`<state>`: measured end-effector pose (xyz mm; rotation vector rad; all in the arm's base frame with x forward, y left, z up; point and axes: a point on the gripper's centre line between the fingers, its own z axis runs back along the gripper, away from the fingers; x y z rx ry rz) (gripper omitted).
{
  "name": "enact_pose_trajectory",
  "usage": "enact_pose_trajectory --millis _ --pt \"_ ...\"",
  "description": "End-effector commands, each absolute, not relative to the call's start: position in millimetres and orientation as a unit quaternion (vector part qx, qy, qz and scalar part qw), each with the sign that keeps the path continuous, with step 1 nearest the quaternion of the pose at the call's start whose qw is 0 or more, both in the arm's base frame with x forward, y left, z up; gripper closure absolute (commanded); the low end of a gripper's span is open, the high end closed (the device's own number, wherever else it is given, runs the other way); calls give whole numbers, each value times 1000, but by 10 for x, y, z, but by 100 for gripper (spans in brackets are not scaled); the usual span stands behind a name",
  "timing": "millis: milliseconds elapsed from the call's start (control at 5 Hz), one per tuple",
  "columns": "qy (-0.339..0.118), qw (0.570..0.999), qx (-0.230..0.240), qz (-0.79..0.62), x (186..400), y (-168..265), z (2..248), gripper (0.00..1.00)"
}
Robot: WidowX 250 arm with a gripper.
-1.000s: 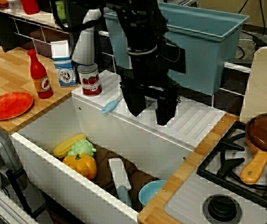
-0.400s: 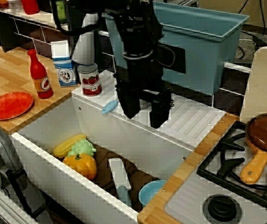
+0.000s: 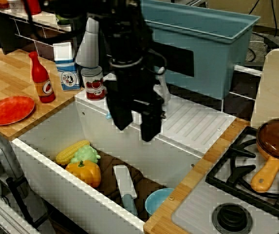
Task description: Push into sink
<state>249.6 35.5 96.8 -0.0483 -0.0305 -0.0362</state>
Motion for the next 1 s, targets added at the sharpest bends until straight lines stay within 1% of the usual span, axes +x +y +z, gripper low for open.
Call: enact_pose_trajectory --millis 0,200,600,800 --pt "-41 999 -15 -12 2345 526 1019 0" --pt "-40 999 -3 0 2406 536 905 0" --pt "-53 998 18 26 2685 607 769 0" --pt "-51 998 26 30 2752 646 723 0"
